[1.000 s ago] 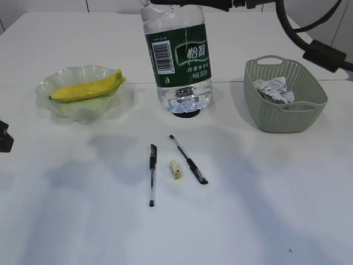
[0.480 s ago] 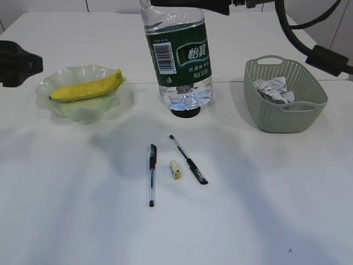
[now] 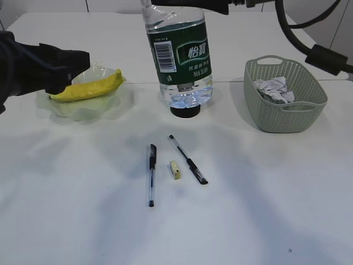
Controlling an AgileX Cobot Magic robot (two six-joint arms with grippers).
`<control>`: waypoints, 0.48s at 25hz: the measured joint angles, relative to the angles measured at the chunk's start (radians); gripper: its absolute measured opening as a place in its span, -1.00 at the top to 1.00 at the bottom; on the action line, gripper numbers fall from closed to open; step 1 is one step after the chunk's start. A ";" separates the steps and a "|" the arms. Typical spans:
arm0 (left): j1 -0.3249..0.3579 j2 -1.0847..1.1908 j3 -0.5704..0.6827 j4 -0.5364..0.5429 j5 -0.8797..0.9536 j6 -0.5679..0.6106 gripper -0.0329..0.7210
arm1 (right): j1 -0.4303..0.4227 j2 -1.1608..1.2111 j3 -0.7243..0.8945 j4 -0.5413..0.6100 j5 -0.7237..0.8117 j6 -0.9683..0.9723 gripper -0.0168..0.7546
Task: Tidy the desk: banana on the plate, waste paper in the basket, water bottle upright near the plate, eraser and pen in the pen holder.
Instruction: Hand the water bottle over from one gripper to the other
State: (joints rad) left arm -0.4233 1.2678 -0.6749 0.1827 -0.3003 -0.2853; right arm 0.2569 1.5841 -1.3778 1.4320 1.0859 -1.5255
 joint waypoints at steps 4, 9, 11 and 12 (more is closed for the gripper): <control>0.000 0.000 0.001 0.251 -0.136 -0.272 -0.21 | 0.000 0.000 0.000 0.001 0.000 0.000 -0.13; 0.000 0.013 0.001 0.556 -0.343 -0.547 -0.20 | 0.000 0.000 0.001 0.001 -0.002 0.000 -0.13; 0.000 0.023 0.001 0.653 -0.398 -0.624 -0.20 | 0.000 0.000 0.001 0.007 -0.002 -0.002 -0.13; 0.000 0.028 0.001 0.697 -0.422 -0.655 -0.20 | 0.000 0.000 0.001 0.011 -0.002 -0.002 -0.13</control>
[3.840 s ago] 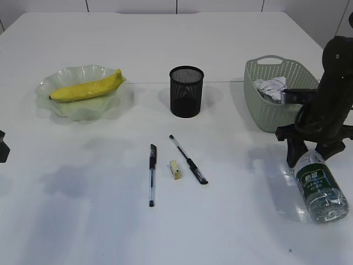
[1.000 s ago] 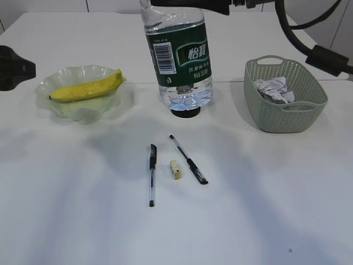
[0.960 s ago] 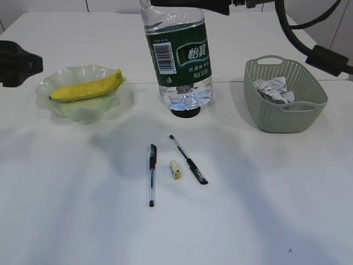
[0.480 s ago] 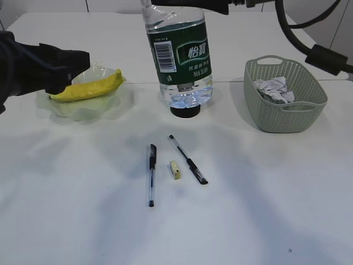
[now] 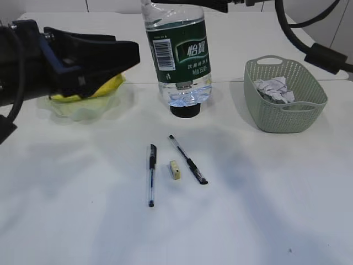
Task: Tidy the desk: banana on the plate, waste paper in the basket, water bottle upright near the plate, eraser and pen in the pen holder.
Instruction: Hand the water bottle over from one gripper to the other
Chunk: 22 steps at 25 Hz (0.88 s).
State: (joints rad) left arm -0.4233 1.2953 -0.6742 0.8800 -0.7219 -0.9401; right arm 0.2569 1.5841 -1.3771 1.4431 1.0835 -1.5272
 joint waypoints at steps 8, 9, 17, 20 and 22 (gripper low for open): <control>0.000 0.002 0.000 0.136 -0.136 -0.096 -0.18 | 0.000 0.000 0.000 0.025 -0.002 -0.010 -0.13; 0.000 0.002 0.000 0.138 -0.152 -0.101 -0.18 | 0.000 0.000 0.000 0.025 -0.002 -0.012 -0.13; 0.000 0.002 0.000 0.143 -0.181 -0.115 -0.17 | 0.000 0.000 0.000 0.036 0.012 -0.014 -0.12; 0.000 0.002 0.000 0.143 -0.179 -0.116 -0.29 | 0.000 0.000 0.000 0.041 0.016 -0.015 -0.12; 0.000 0.002 0.000 0.141 -0.179 -0.116 -0.47 | 0.000 0.000 0.000 0.047 0.023 -0.015 -0.12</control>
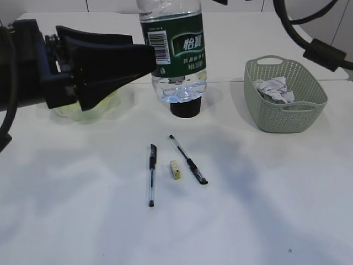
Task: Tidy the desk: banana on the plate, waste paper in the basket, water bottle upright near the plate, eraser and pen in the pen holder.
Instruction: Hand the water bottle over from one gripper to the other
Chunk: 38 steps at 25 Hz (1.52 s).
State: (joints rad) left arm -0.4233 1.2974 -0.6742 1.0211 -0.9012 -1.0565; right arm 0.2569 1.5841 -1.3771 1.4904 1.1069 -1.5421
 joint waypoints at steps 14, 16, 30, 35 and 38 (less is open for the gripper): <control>0.000 0.021 0.000 -0.049 -0.095 -0.002 -0.70 | 0.041 0.000 0.000 0.018 0.026 -0.041 -0.12; 0.000 0.033 0.000 -0.051 -0.100 -0.008 -0.70 | 0.053 0.000 0.000 0.024 0.026 -0.052 -0.12; 0.000 0.052 0.000 -0.059 -0.132 -0.040 -0.79 | 0.120 0.000 0.000 0.030 0.006 -0.071 -0.12; 0.000 0.052 0.000 -0.061 -0.132 -0.040 -0.68 | 0.122 0.000 0.000 0.030 0.006 -0.071 -0.12; 0.000 0.052 0.000 -0.068 -0.132 -0.040 -0.62 | 0.122 0.000 0.000 0.030 0.004 -0.073 -0.12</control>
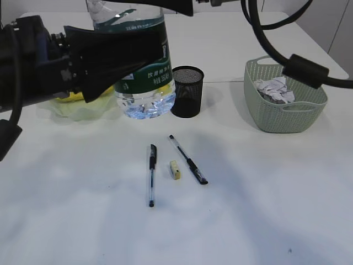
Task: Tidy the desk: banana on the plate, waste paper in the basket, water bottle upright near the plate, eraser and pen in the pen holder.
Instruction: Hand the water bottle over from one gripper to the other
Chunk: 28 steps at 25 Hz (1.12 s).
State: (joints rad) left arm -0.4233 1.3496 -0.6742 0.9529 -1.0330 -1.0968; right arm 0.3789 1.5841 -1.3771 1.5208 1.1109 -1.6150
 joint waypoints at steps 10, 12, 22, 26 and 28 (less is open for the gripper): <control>0.000 0.000 0.000 -0.009 0.000 0.000 -0.28 | 0.000 0.000 0.000 0.002 -0.009 -0.001 -0.12; 0.000 0.000 0.000 -0.009 0.002 0.000 -0.20 | 0.000 0.000 0.000 0.002 -0.011 -0.001 -0.12; 0.000 0.000 0.000 -0.011 0.024 0.054 -0.09 | 0.001 0.000 0.000 0.011 -0.040 -0.001 -0.45; 0.000 0.009 0.008 -0.003 0.068 0.070 -0.09 | 0.001 -0.006 0.000 0.046 -0.063 0.002 -0.66; 0.000 0.010 0.008 -0.003 0.074 0.074 -0.08 | 0.001 -0.006 0.000 0.038 -0.076 0.011 -0.68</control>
State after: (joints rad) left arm -0.4233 1.3599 -0.6666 0.9500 -0.9586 -1.0224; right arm 0.3803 1.5777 -1.3771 1.5585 1.0348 -1.6042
